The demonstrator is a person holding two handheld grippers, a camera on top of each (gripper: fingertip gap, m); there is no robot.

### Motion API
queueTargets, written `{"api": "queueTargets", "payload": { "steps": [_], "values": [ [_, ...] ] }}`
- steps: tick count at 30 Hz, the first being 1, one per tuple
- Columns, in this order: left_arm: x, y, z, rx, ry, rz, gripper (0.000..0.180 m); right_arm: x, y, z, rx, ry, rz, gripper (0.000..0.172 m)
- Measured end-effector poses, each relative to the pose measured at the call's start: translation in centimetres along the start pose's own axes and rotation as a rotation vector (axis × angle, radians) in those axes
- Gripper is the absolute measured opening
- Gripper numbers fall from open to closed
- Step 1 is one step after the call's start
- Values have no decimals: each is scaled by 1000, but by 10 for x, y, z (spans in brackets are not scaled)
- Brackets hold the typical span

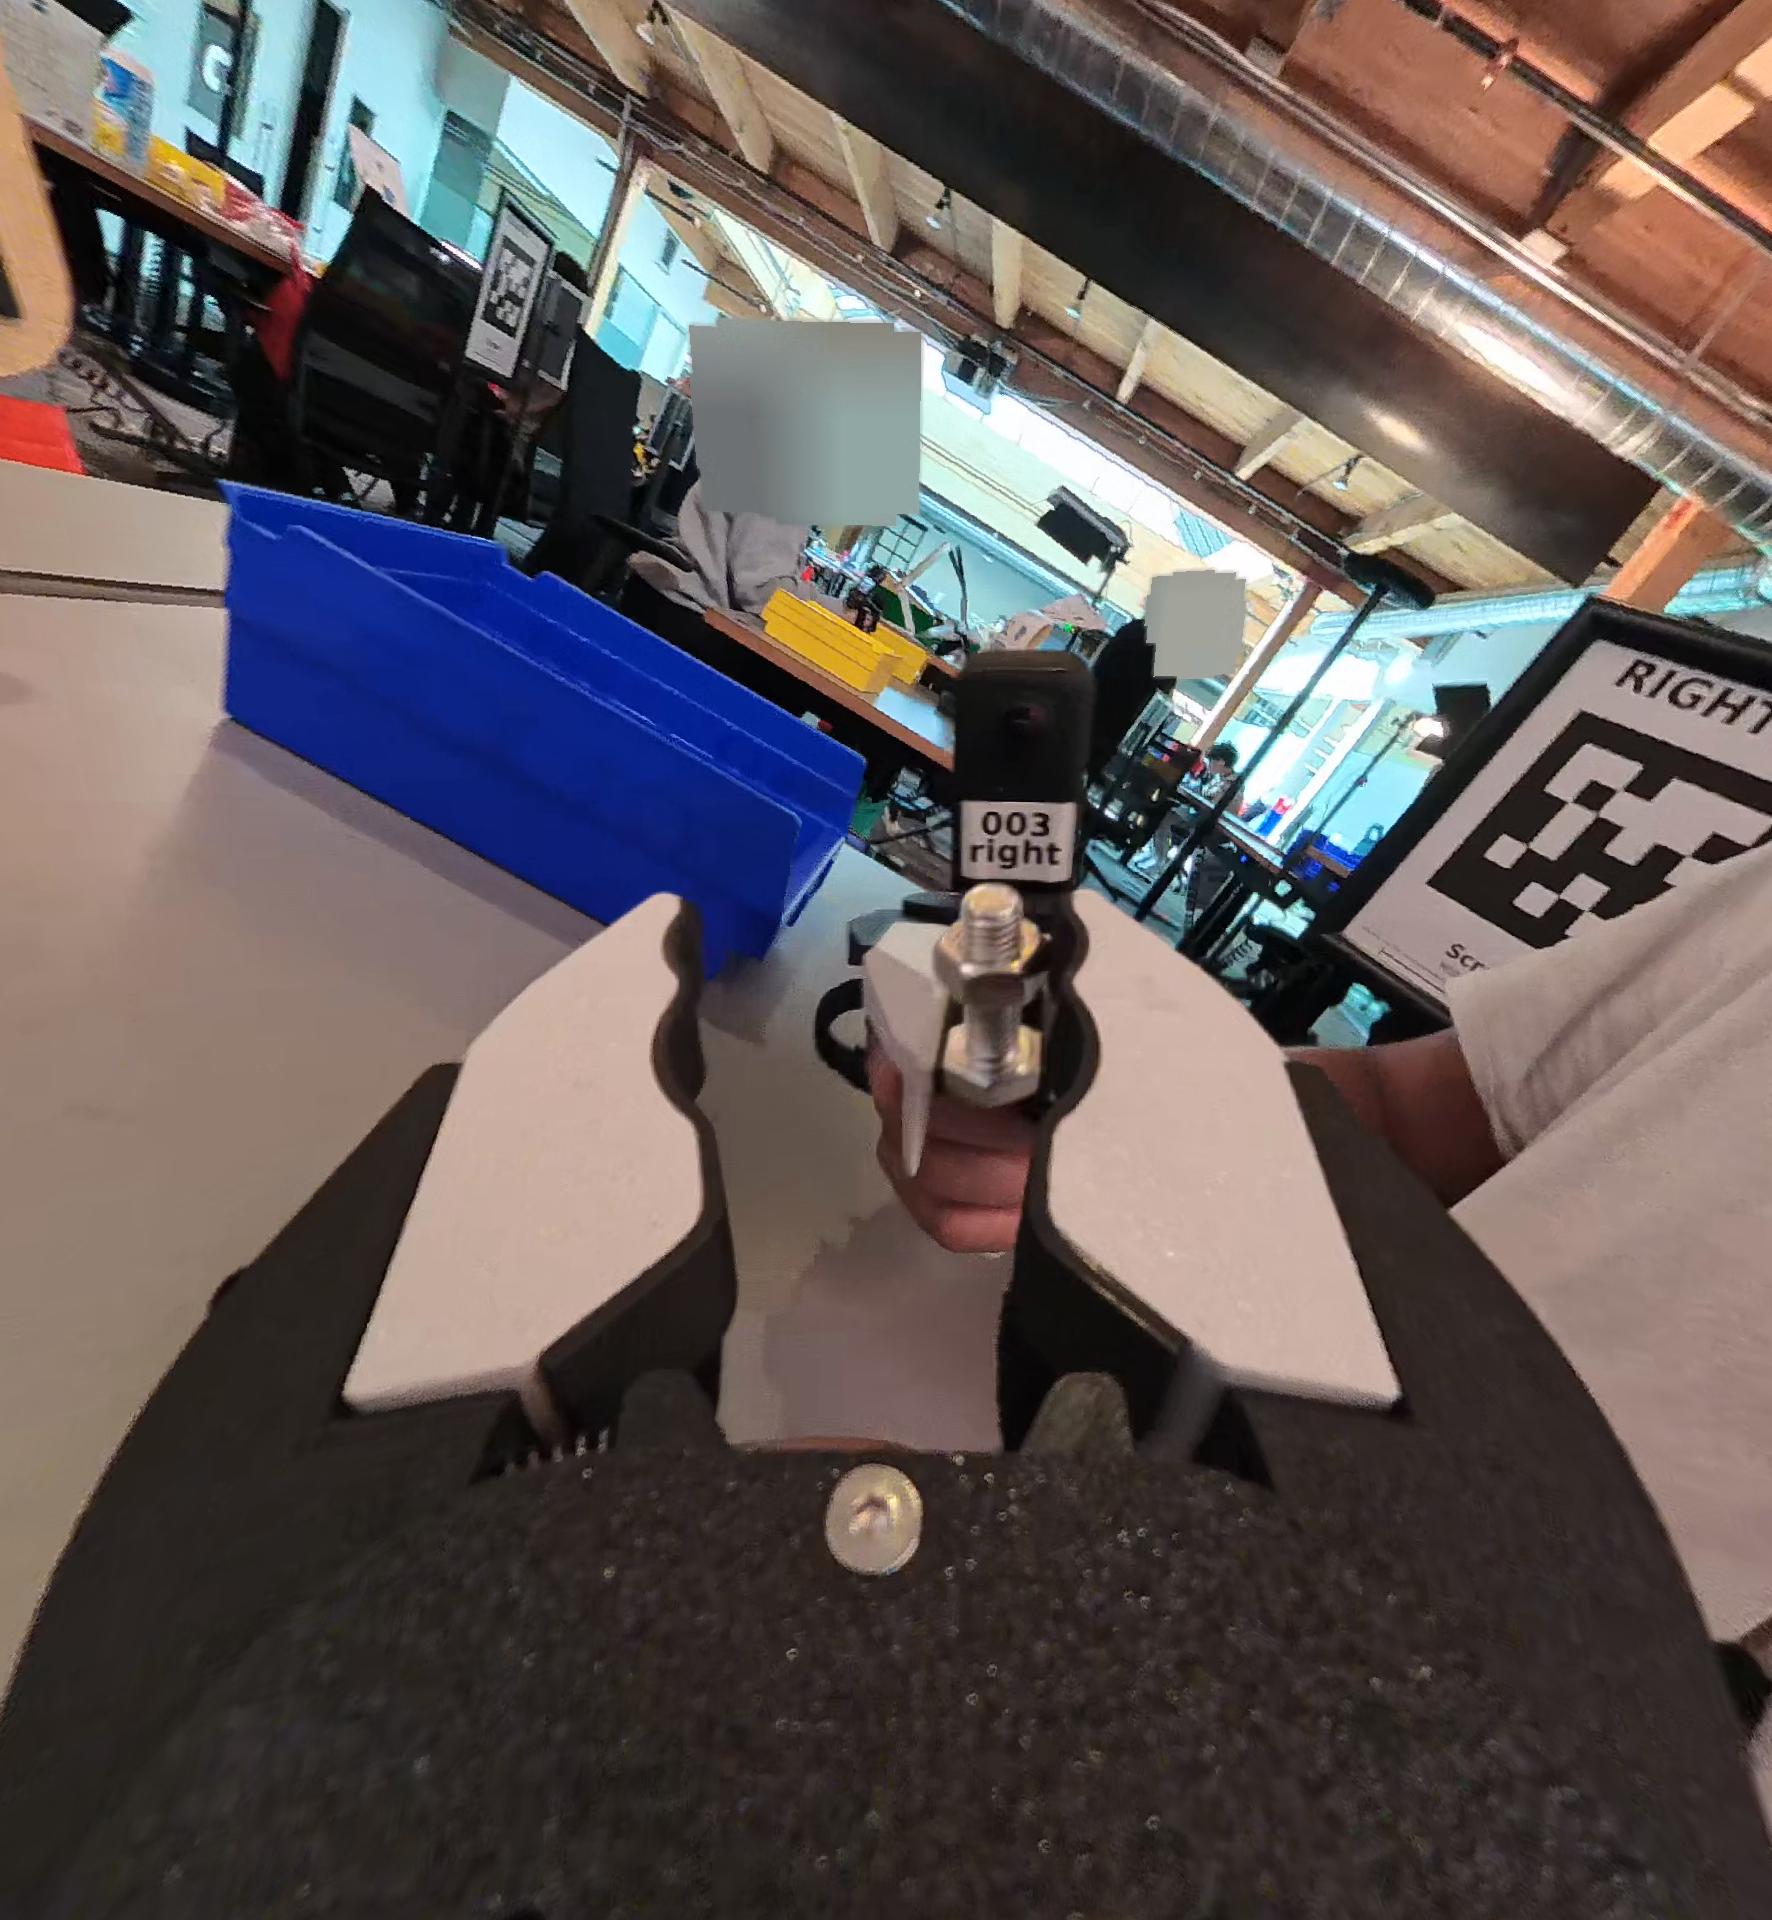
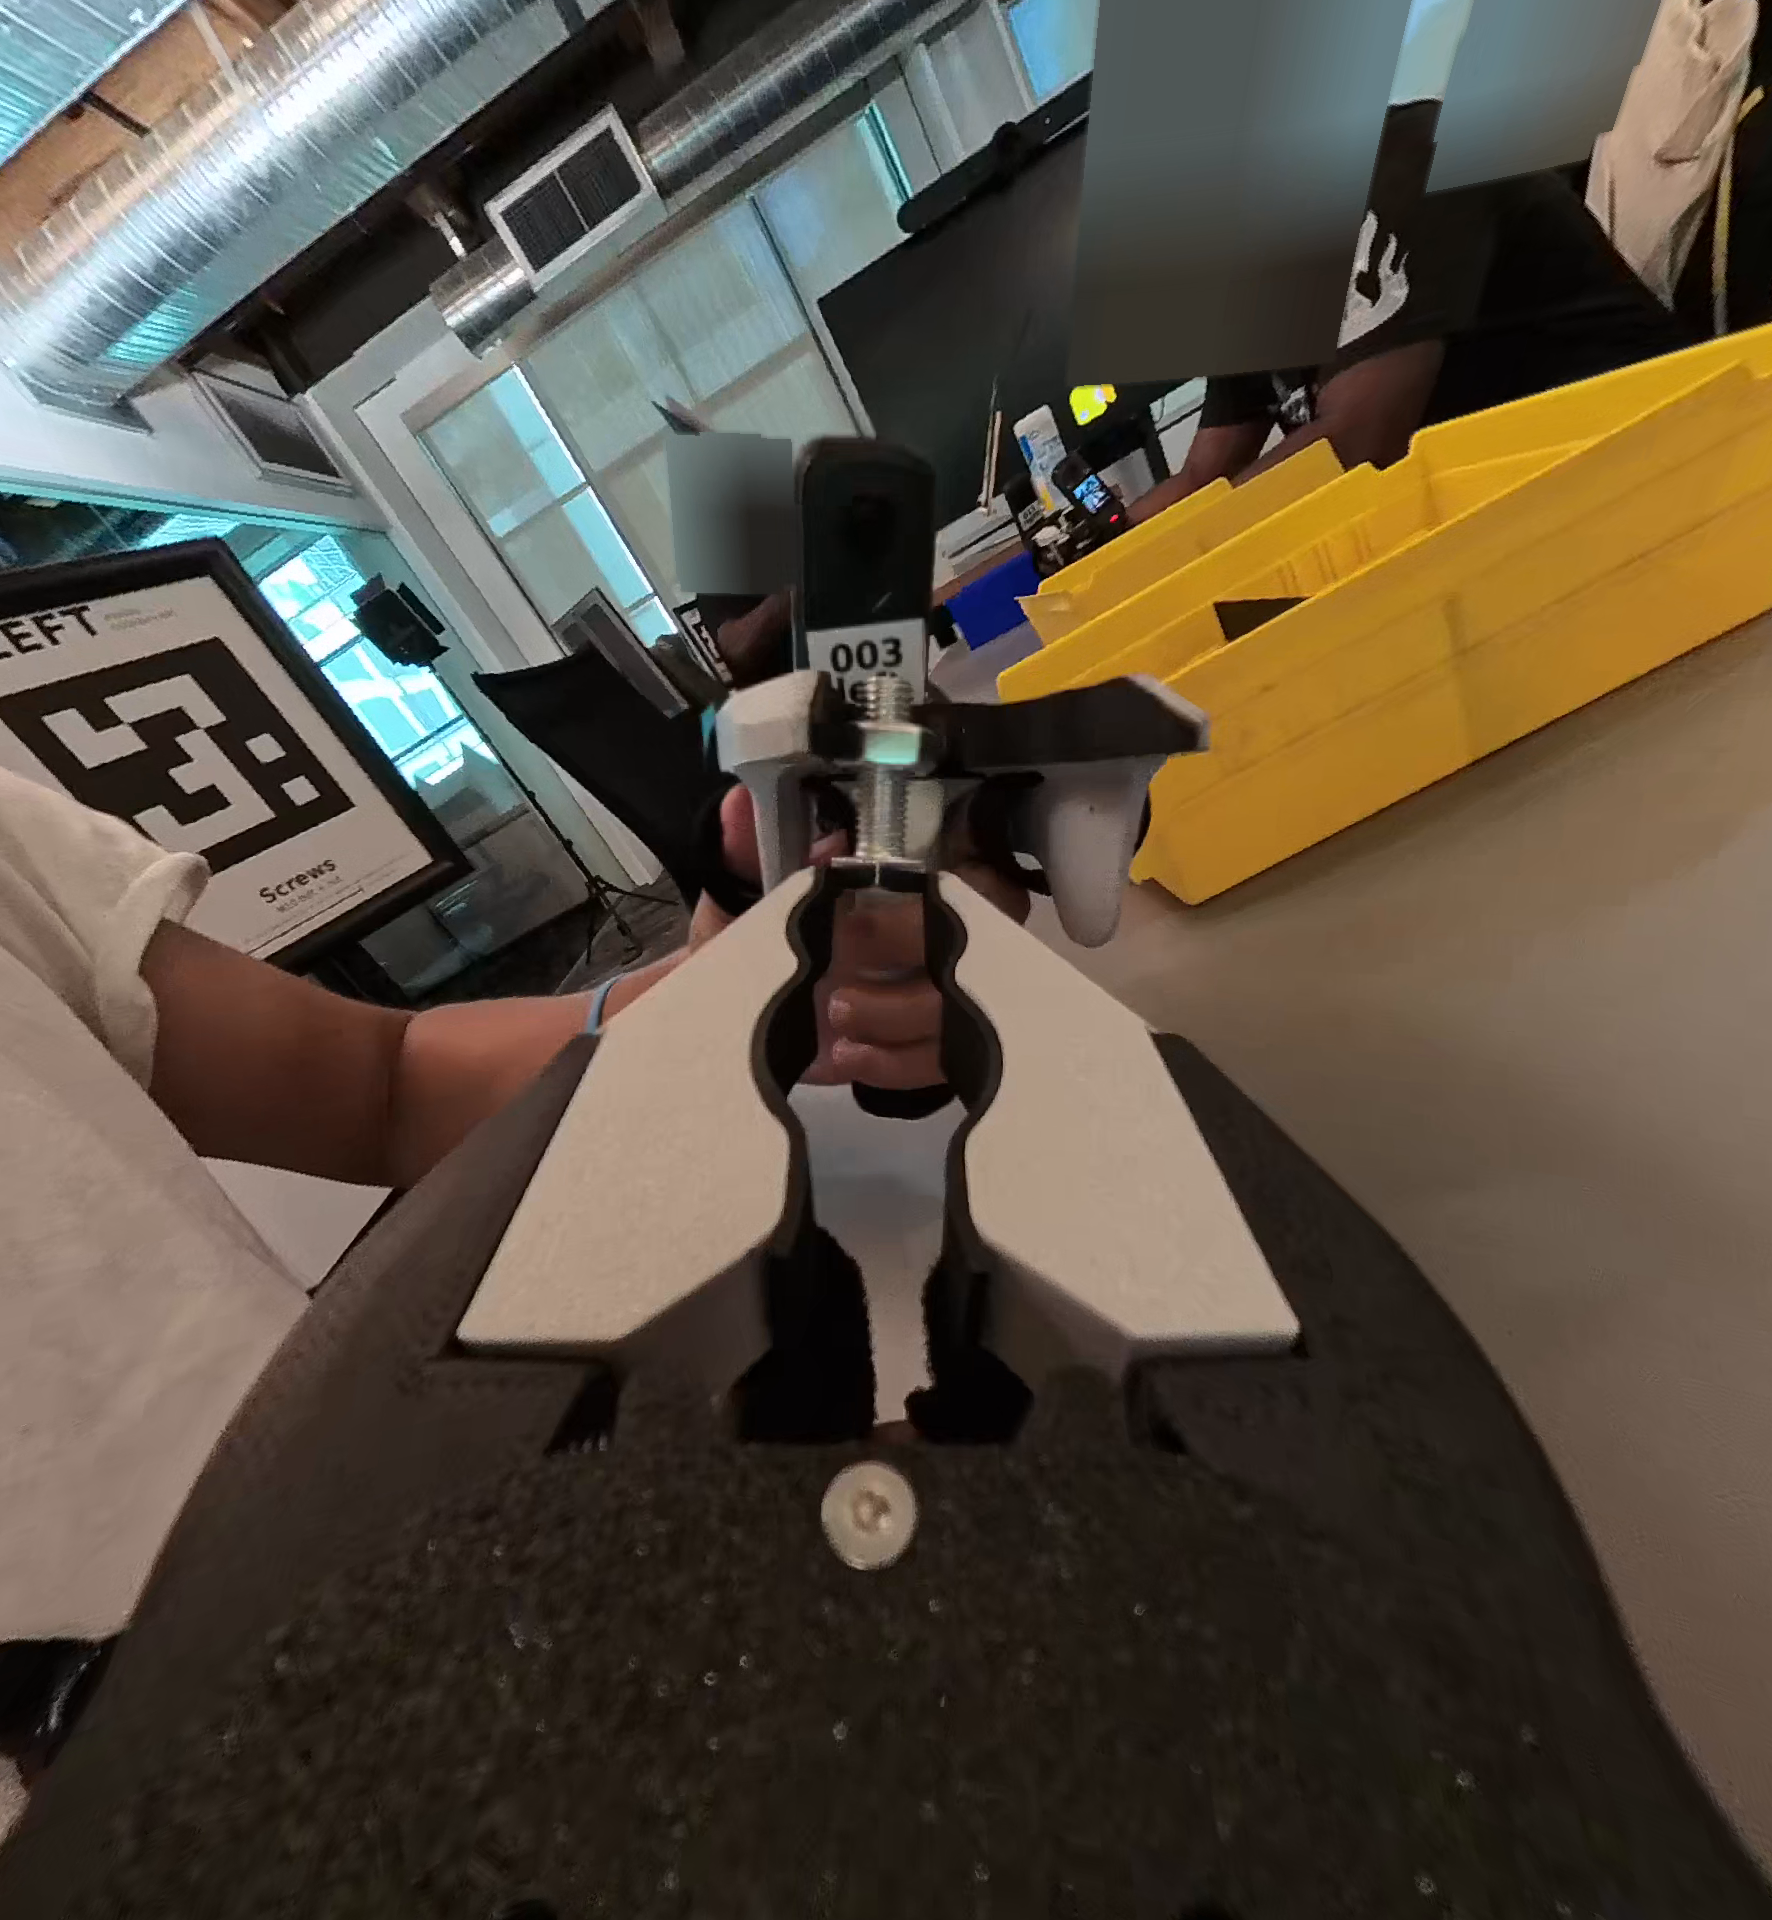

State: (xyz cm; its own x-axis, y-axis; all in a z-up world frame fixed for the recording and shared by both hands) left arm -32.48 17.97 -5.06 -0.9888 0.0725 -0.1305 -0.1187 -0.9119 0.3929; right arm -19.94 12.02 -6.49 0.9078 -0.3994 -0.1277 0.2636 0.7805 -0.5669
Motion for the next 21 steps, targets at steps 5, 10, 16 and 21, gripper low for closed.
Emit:
{"api": "queueTargets", "payload": {
  "steps": [5, 10, 16, 21],
  "values": [
    [31, -24, 5, 74, 84, 86, 53, 13, 3, 13, -26, 92, 12, 17],
    [24, -15, 10, 73, 104, 46, 57, 8, 9, 5, -2, 25, -66, 17],
    [0, -2, -4, -20, -36, 17, 61, 0, 2, 0, 32, 0, -60, 17],
    [40, -30, 5, 49, 48, 139, 52, 18, 8, 15, 6, 98, -67, 17]
  ]
}}
Point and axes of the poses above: each gripper's, where its closed fingertips meet, x back along the fingers, z out of its top, y = z × x across the jaws, the point moved 8 cm from there along x, back along the fingers, and after that the axes turned 6 degrees about -x, right-handed, at the moved point
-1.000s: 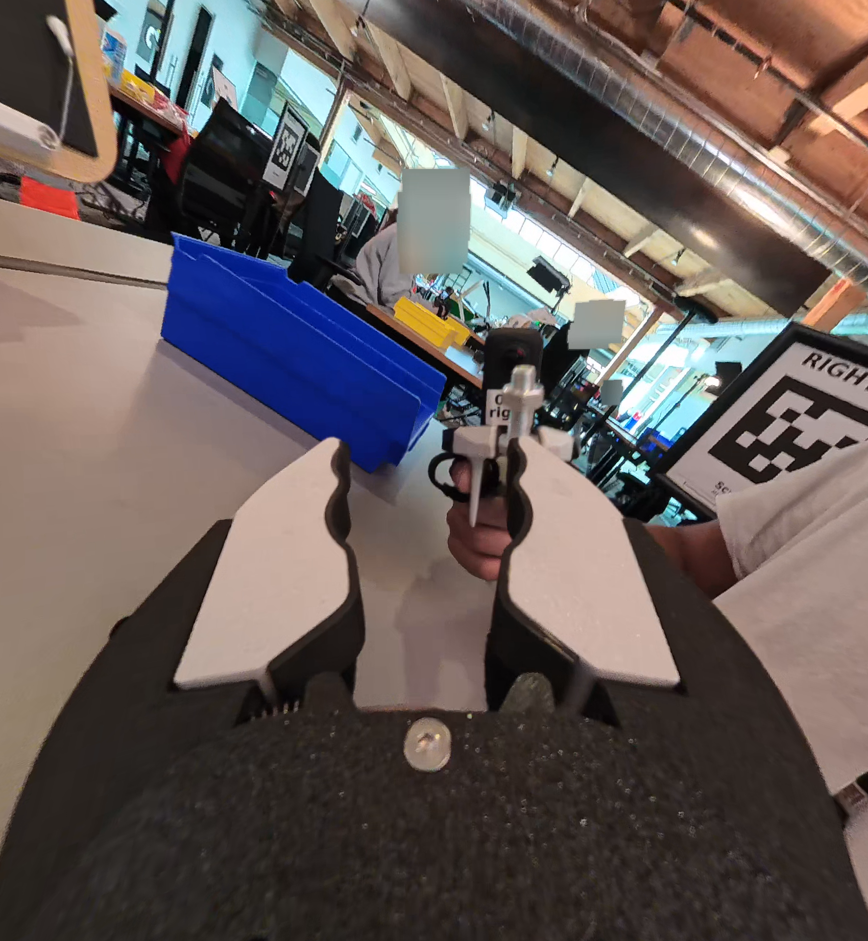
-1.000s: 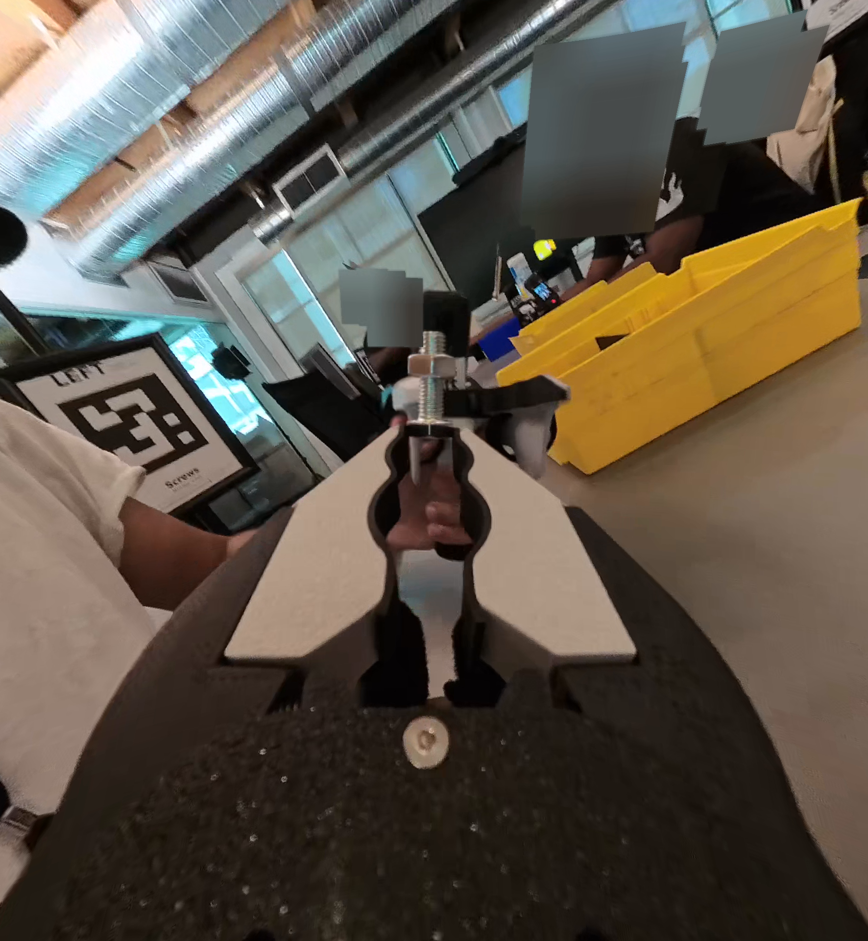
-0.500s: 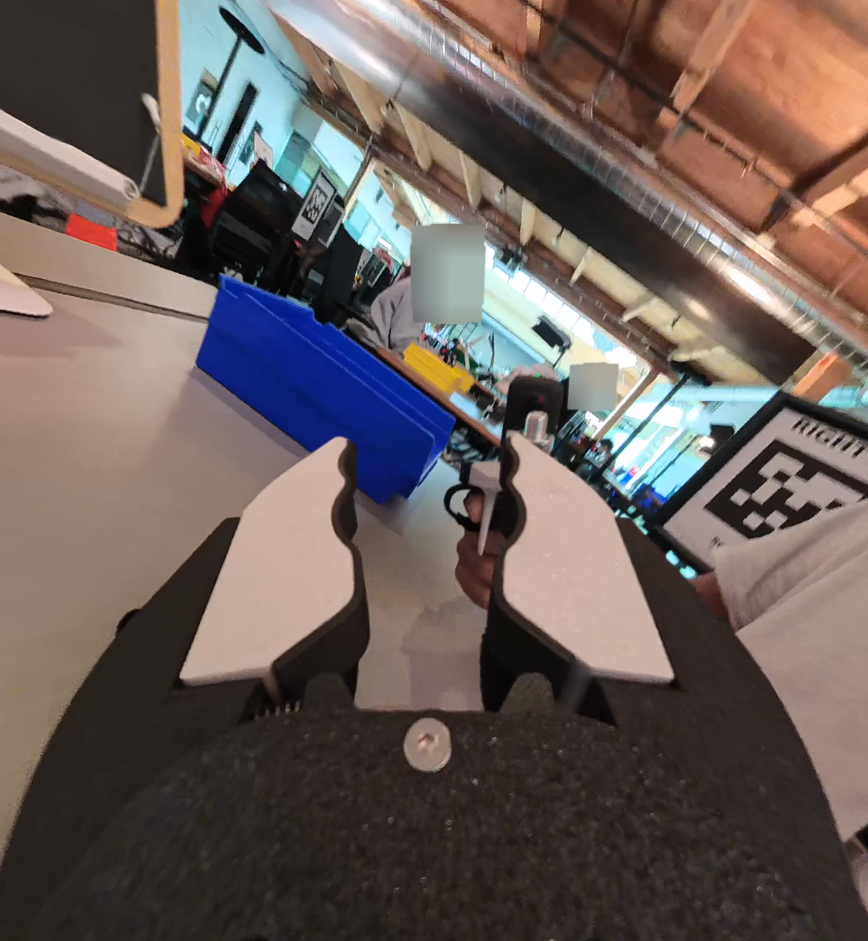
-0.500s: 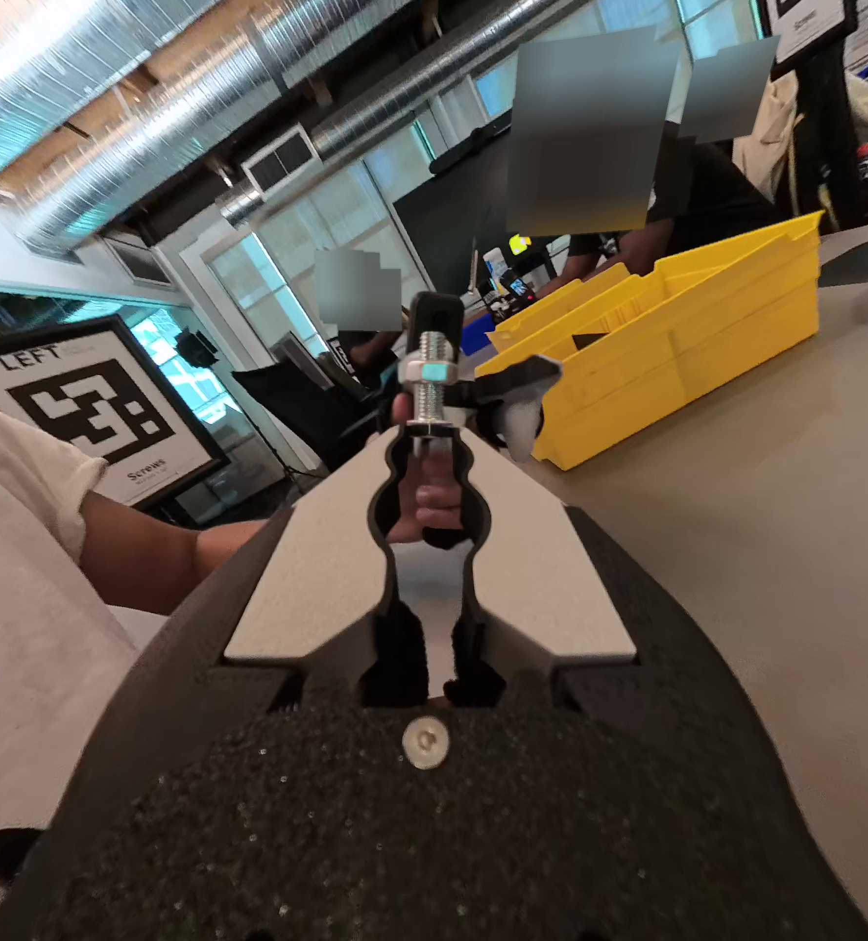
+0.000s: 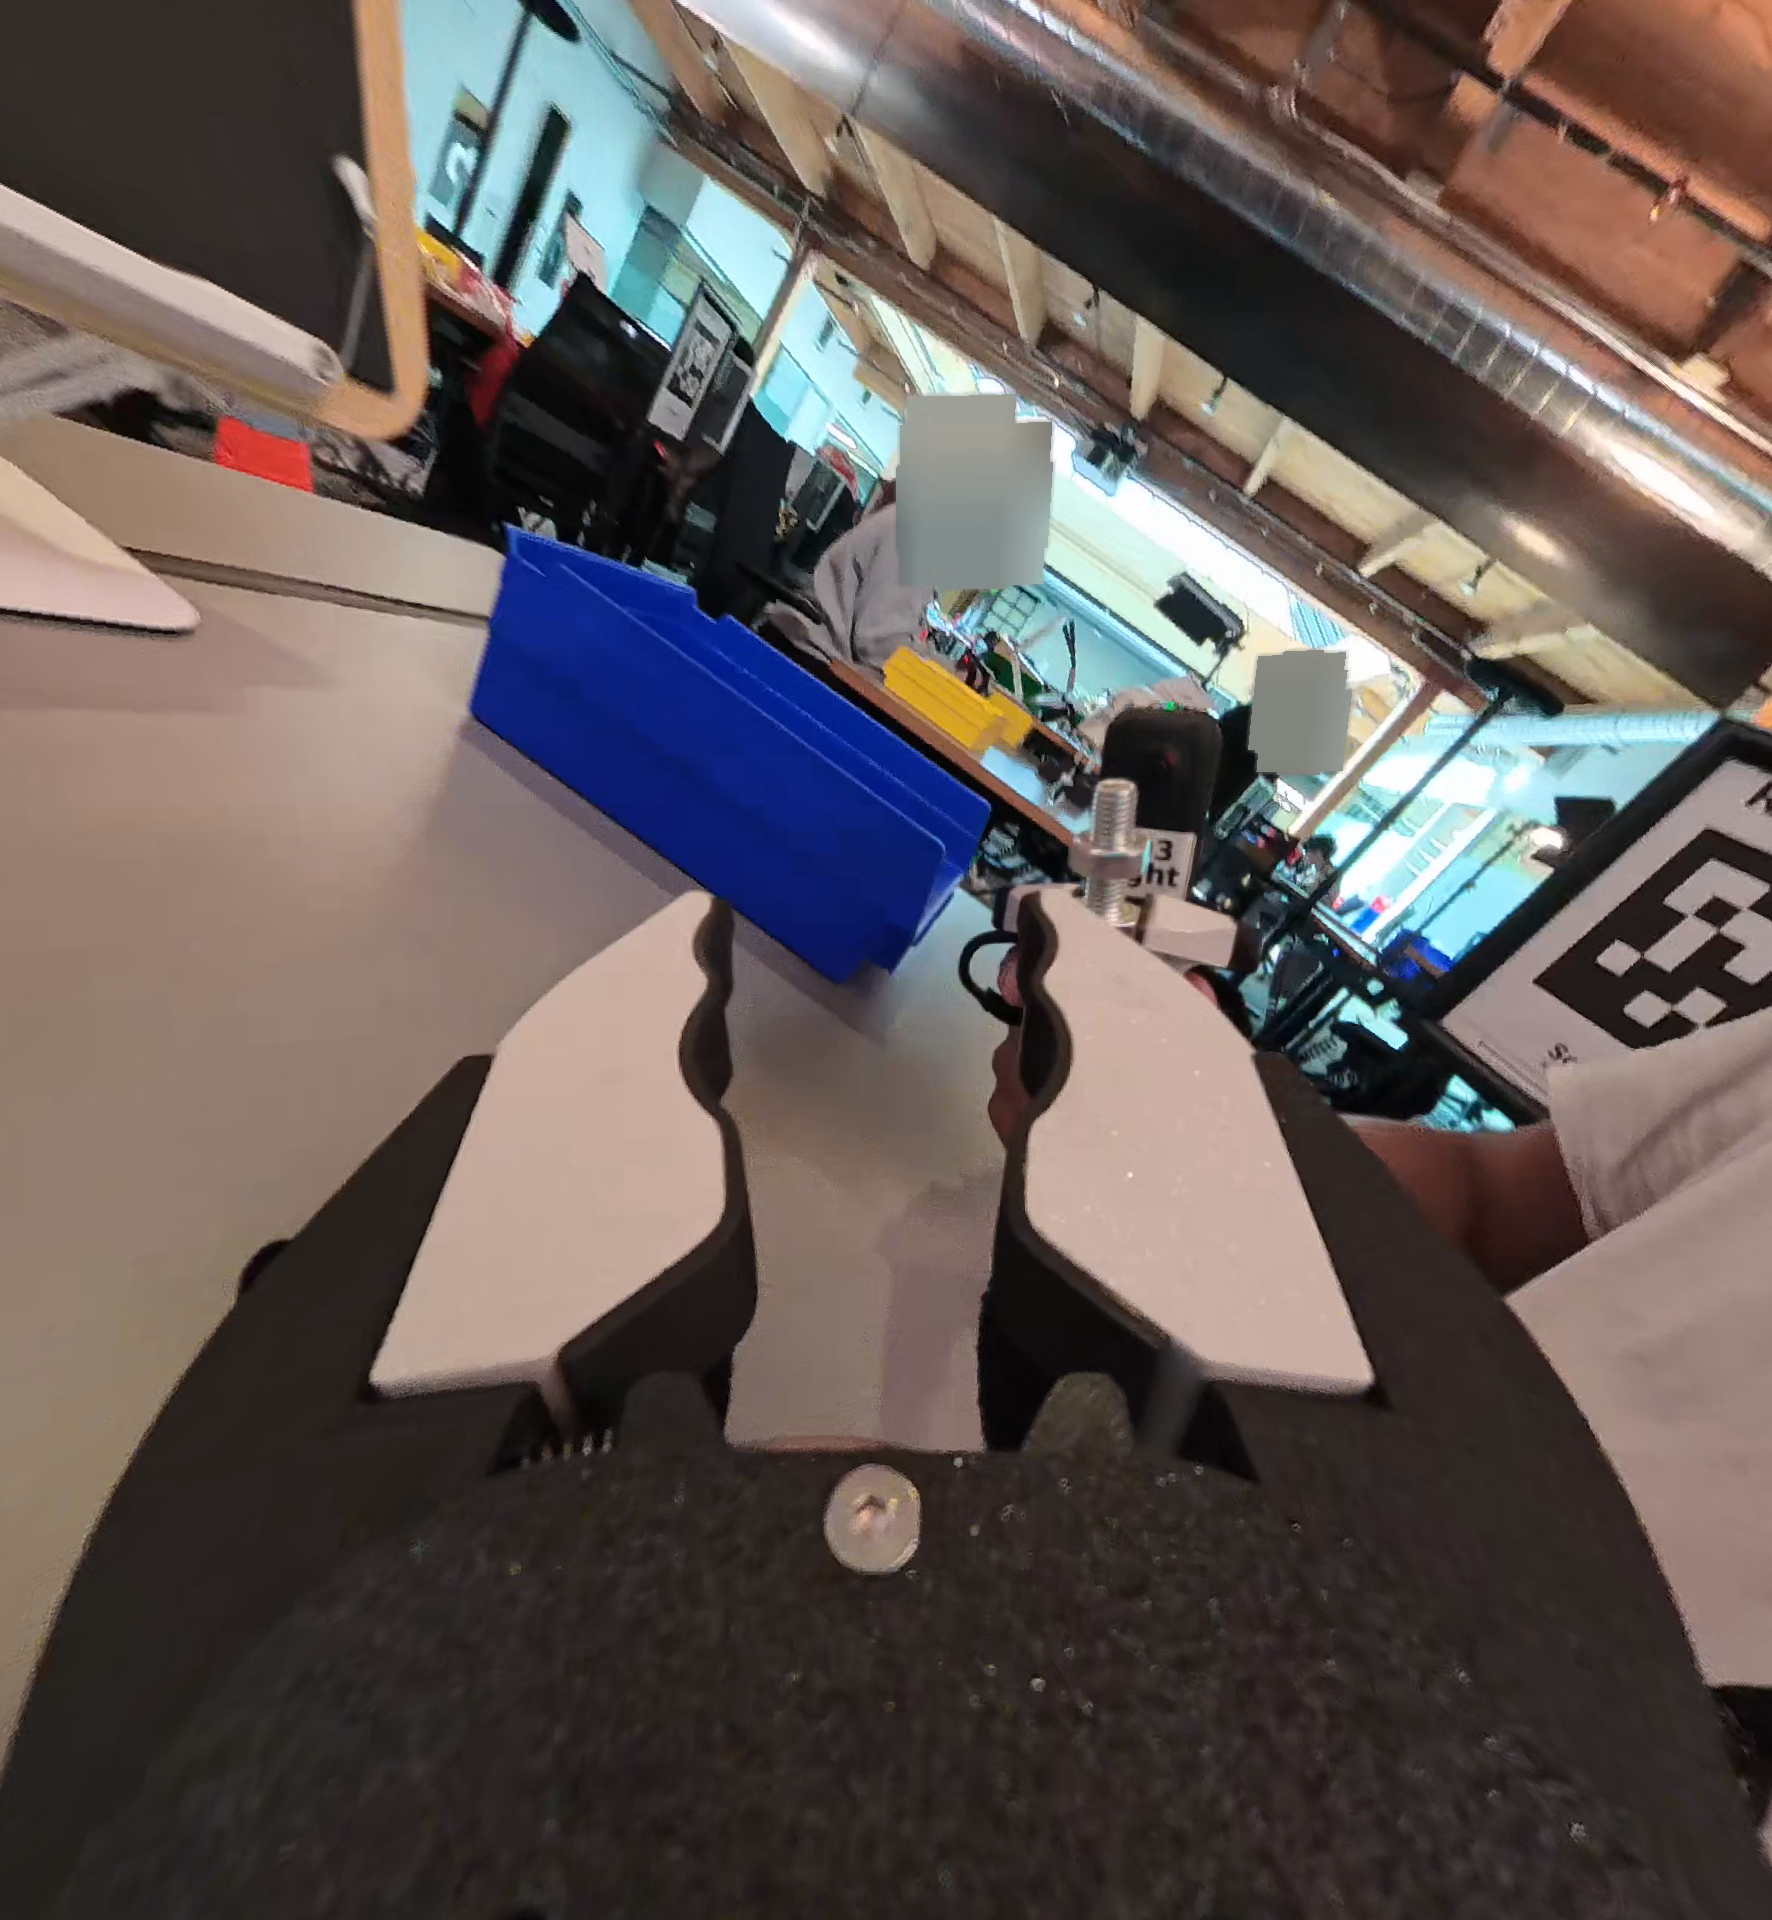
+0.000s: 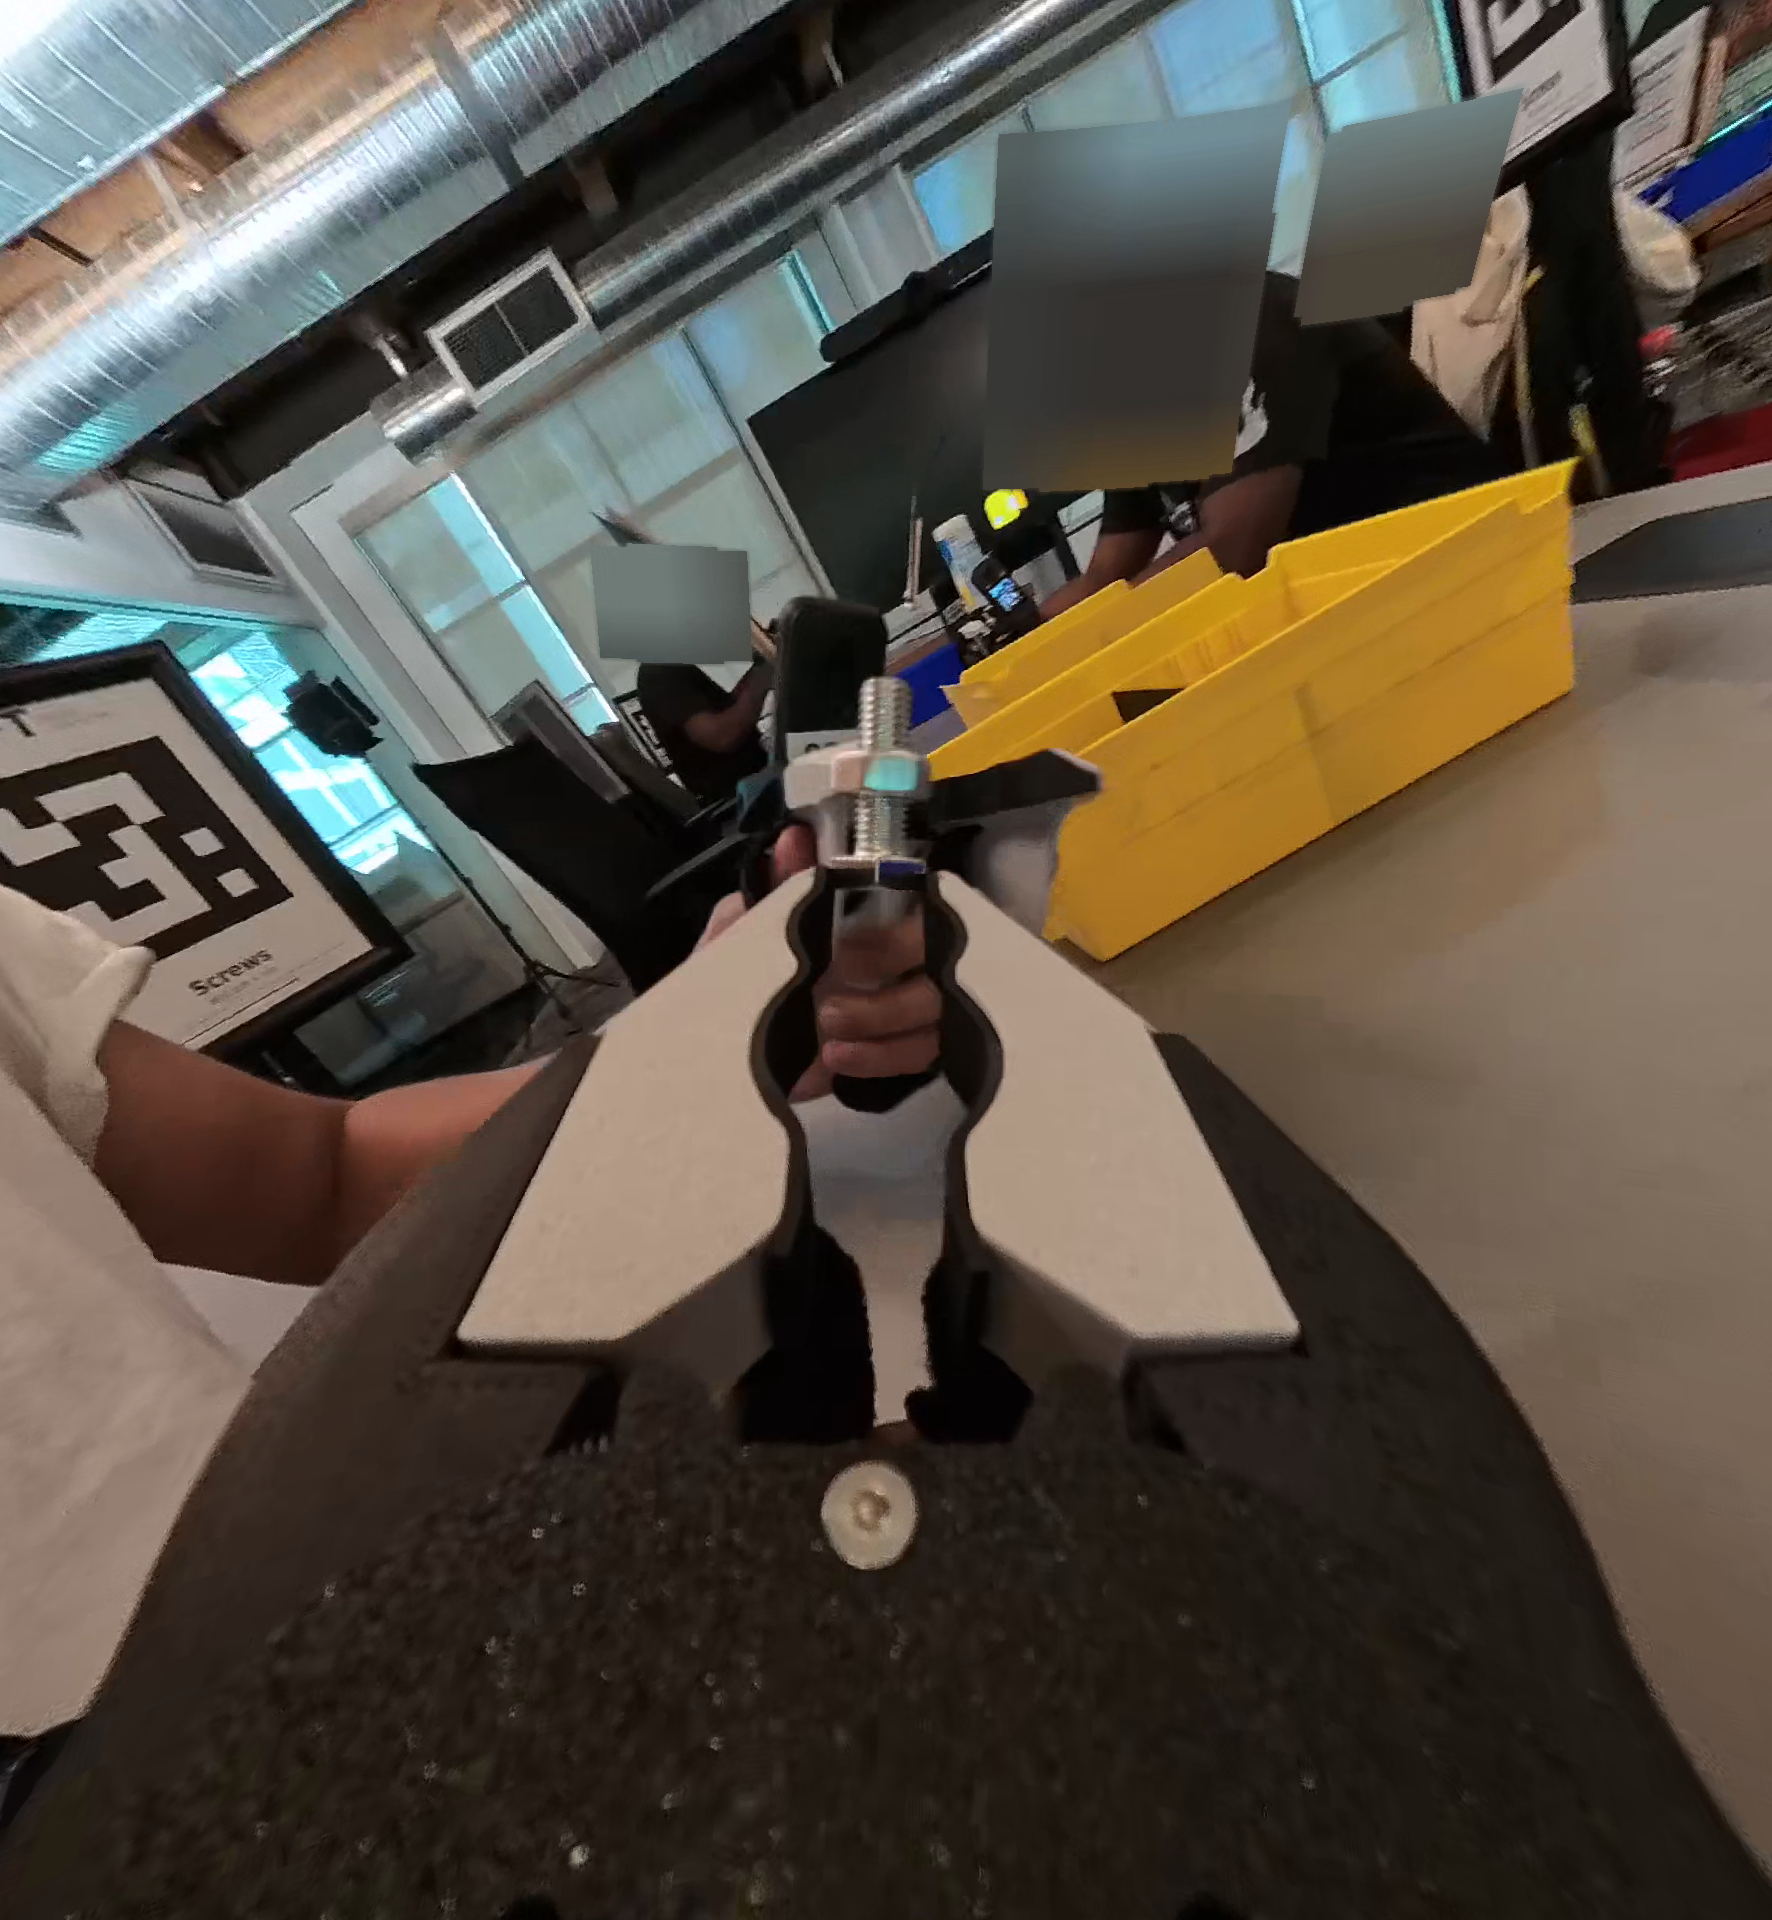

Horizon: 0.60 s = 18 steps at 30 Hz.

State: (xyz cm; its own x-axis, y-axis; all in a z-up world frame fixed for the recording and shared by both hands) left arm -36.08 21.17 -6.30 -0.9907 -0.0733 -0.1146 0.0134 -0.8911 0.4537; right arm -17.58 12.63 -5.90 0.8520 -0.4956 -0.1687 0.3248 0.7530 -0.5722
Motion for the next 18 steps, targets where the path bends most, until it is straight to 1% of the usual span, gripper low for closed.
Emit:
{"api": "queueTargets", "payload": {
  "steps": [3, 6, 8, 10, 13, 15, 16, 17, 18],
  "values": [
    [12, -1, 8, -17, 22, 18, 53, 6, 1, 4, 10, 9, -14, 17],
    [9, 6, 2, -68, -14, 32, 52, 11, -1, 11, 64, 5, -46, 17],
    [4, 13, -4, -113, -45, 44, 53, 19, -7, 26, 145, -1, -94, 17],
    [0, 19, -7, -173, -79, 77, 54, 38, -13, 54, 248, 20, -168, 17],
    [-2, 25, -10, -304, -135, 173, 56, 88, -9, 113, 366, 102, -356, 17],
    [-1, 29, -12, -368, -151, 235, 57, 128, -3, 149, 487, 127, -528, 17],
    [0, 31, -14, -378, -154, 256, 58, 147, 3, 162, 551, 98, -635, 17],
    [1, 33, -17, -378, -159, 269, 58, 163, 11, 171, 603, 23, -735, 17],
    [3, 35, -20, -372, -161, 277, 58, 178, 21, 177, 636, -95, -818, 17]
  ]
}}
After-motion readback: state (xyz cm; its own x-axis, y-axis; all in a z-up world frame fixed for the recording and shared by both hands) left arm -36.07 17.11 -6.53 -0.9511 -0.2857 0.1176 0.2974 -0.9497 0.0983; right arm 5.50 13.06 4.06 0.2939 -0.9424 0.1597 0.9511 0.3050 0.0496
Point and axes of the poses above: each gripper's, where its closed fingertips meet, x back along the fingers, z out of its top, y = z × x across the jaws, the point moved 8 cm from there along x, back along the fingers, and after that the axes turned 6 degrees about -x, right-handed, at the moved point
